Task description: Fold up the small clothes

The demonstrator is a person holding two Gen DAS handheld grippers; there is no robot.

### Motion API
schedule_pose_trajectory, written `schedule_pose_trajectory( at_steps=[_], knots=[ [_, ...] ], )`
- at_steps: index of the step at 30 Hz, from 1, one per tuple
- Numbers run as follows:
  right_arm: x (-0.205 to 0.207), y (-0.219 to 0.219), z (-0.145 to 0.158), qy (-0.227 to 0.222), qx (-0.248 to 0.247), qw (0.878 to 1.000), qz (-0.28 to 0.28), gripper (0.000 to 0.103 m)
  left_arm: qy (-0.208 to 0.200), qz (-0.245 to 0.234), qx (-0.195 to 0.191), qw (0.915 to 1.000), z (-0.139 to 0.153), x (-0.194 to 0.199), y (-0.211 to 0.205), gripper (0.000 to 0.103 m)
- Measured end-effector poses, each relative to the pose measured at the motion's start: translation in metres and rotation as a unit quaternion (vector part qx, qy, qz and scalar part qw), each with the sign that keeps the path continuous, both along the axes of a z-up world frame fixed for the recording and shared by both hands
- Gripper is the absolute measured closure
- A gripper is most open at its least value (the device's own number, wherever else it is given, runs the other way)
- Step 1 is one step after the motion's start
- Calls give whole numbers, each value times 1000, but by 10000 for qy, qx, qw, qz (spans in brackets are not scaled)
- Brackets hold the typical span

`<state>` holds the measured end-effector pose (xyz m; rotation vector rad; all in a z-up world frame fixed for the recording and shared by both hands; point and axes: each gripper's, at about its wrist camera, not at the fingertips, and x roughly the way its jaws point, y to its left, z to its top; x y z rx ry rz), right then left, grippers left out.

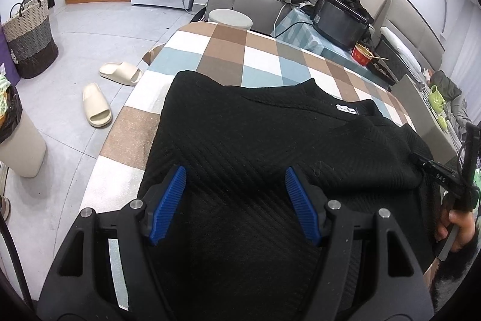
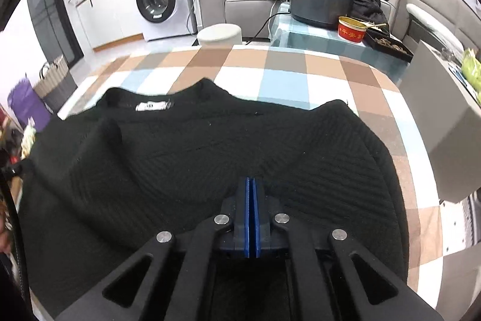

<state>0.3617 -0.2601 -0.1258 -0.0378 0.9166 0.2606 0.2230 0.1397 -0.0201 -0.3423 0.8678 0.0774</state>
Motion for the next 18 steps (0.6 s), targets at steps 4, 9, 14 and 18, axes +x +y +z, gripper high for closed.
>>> schedule_pose_trajectory(
  at_steps=[4,9,14,18],
  knots=[
    [1,-4,0,329,218,9992,-42,90,-5,-18,26,10000,1,0,-2,37],
    [-22,-32,11,145,200,9986,-460,39,196,176,175,9995,-5,-10,7,37],
    [-52,-76,17,132,82,9956,-929,35,455,215,136,9986,-20,-23,15,37],
    [-62,-92,-1,509,187,9938,-969,35,527,70,290,9982,-28,-28,4,37]
  ],
)
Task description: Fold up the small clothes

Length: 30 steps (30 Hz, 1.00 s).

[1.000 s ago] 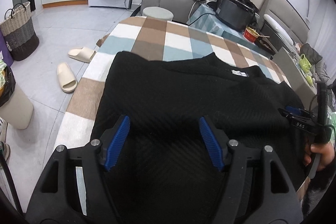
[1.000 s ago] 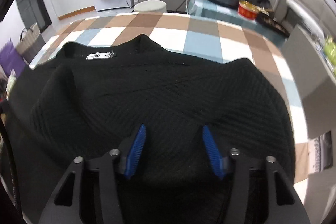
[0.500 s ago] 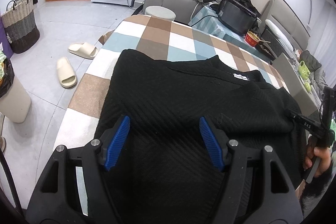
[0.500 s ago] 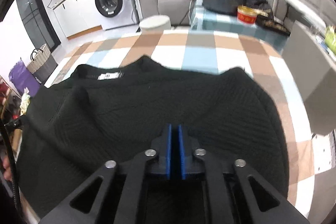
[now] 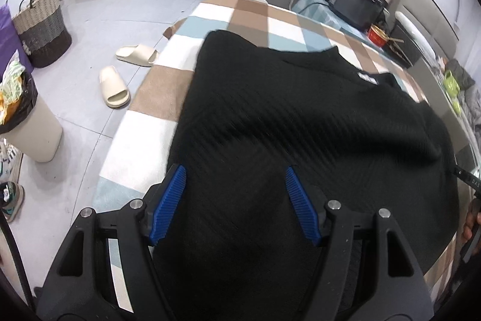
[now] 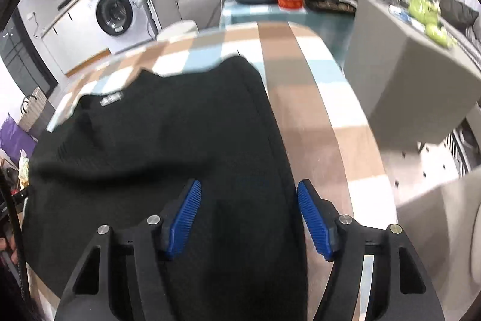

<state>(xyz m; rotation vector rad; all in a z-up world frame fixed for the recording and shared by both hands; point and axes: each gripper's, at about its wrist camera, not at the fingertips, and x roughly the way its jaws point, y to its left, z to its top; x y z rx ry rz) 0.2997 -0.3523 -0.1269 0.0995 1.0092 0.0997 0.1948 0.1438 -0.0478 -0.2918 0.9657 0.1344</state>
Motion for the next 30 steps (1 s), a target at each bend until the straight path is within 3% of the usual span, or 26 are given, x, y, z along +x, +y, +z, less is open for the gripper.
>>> schedule_pose_trajectory(
  at_steps=[2,4,6,30],
  knots=[
    [-5,0,-5,48,89,9999,114,37,48,-136,58,9999,-1,0,-8,37],
    [-9,7,-9,82,71,9994,342,50,48,-343,180,9992,-2,-2,-19,48],
    [-11,13,-11,137,-75,9988,464,61,81,-438,453,9980,-2,-2,-28,52],
    [-28,20,-19,149,-183,9977,629,62,-92,-655,692,9954,-3,-16,-38,55]
  ],
)
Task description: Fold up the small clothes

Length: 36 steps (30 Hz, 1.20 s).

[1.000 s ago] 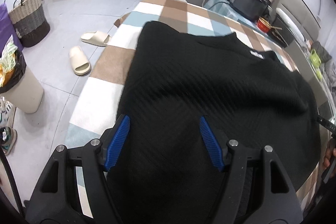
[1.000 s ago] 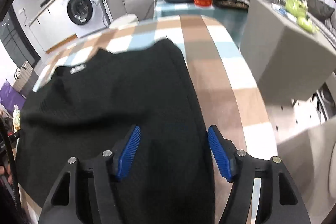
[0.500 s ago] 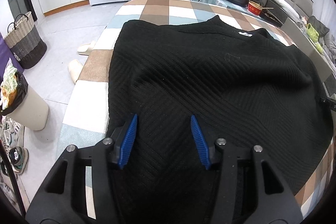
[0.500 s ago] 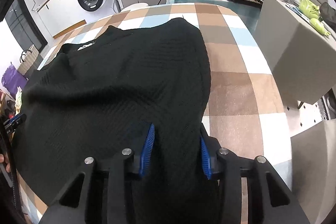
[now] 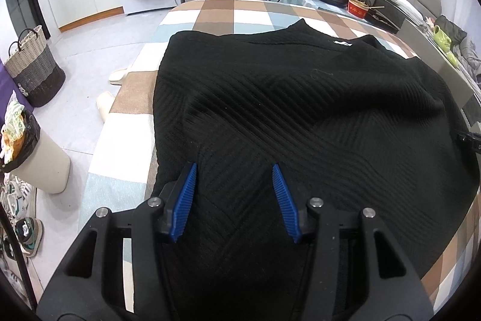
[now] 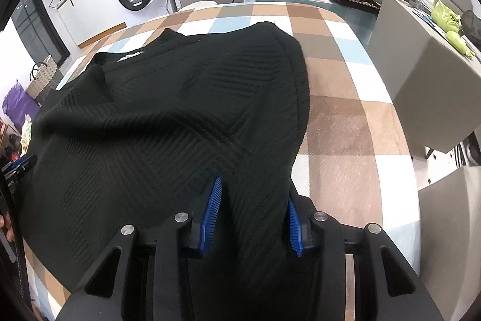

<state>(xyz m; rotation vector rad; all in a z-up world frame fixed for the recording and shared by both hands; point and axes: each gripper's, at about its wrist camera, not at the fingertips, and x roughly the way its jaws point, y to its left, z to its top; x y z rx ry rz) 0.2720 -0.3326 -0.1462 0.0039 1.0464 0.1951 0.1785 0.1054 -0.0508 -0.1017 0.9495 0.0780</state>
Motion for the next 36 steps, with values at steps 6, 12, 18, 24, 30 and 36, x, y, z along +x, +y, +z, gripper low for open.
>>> schedule_pose_trajectory(
  at_steps=[6,12,18,24,30,36],
  knots=[
    [-19,-1,0,-57,70,10000,41,62,17,-70,34,10000,0,-12,-3,55],
    [-56,-3,0,0,166,9998,65,62,24,-146,6,9999,1,-42,-5,55],
    [-108,-1,-1,76,178,9998,86,62,73,-218,-5,9997,1,-74,-6,55],
    [-149,7,1,362,74,9989,274,56,167,-233,-24,9996,3,-98,-3,55],
    [-136,-6,26,179,-46,9998,27,50,94,-11,-819,9966,19,-96,17,55],
    [-91,1,60,-332,150,9993,-120,40,-279,-19,-1015,9944,48,-79,17,38]
  ],
)
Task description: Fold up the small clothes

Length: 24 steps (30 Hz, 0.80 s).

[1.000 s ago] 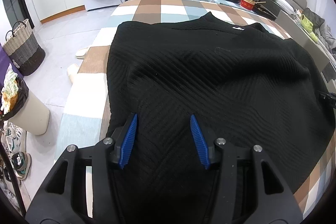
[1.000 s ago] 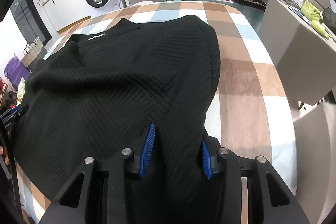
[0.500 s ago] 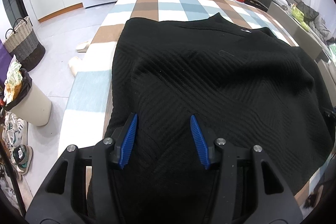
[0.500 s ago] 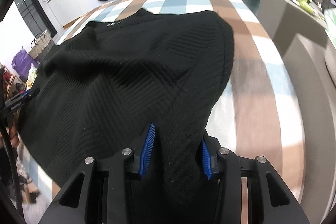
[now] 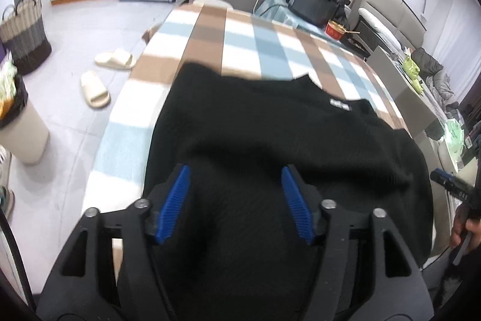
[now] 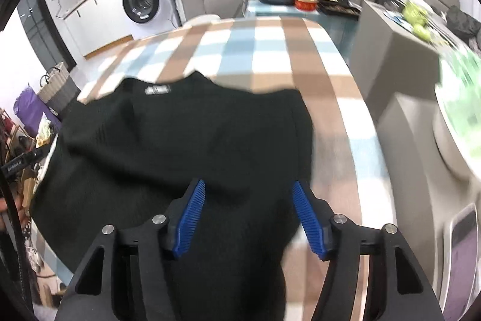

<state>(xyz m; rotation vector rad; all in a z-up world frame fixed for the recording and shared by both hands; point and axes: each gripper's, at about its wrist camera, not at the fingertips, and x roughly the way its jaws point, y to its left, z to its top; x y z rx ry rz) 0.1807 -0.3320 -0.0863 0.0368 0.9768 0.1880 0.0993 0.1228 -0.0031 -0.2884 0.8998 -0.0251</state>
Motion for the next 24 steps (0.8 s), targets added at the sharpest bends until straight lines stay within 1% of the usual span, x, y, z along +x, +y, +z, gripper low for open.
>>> schedule_pose_trajectory(
  at_steps=[2,3,4,6,8,10,11,13,14,15,16,17,18,19,24],
  knots=[
    [20,14,3,-104,18,9999,70,40,-61,-37,114,9999,7,10,-7,34],
    [27,20,2,-117,78,9998,109,40,-78,-66,132,9999,9,16,-11,30],
    [39,27,-1,-59,175,9997,127,40,-94,-88,144,9998,11,22,-14,26],
    [57,41,-7,51,252,9996,134,40,-80,-143,174,9997,12,32,-21,21],
    [80,56,-21,190,215,9995,165,40,-13,-225,243,9994,9,45,-27,18],
    [88,64,-36,281,67,9994,199,40,85,-263,327,9991,4,58,-32,17],
    [94,68,-48,373,-179,9990,160,40,124,-283,346,9989,0,62,-34,16],
    [100,74,-62,514,-478,9974,189,42,220,-320,348,9986,-6,70,-36,16],
    [96,80,-61,275,-701,9966,339,49,247,-336,341,9985,-9,73,-37,16],
    [94,82,-61,228,-778,9957,450,63,265,-357,335,9984,-11,75,-37,16],
    [93,83,-61,238,-698,9957,560,74,279,-369,342,9983,-13,77,-38,16],
    [91,82,-59,219,-692,9958,567,98,293,-370,347,9983,-16,79,-38,16],
    [91,83,-59,185,-794,9951,562,100,313,-363,342,9983,-18,81,-37,16],
    [89,82,-57,85,-750,9952,622,101,323,-355,332,9983,-19,82,-37,16],
    [88,63,-44,-203,-145,9983,530,101,366,-341,365,9981,-22,88,-37,16]
  ],
)
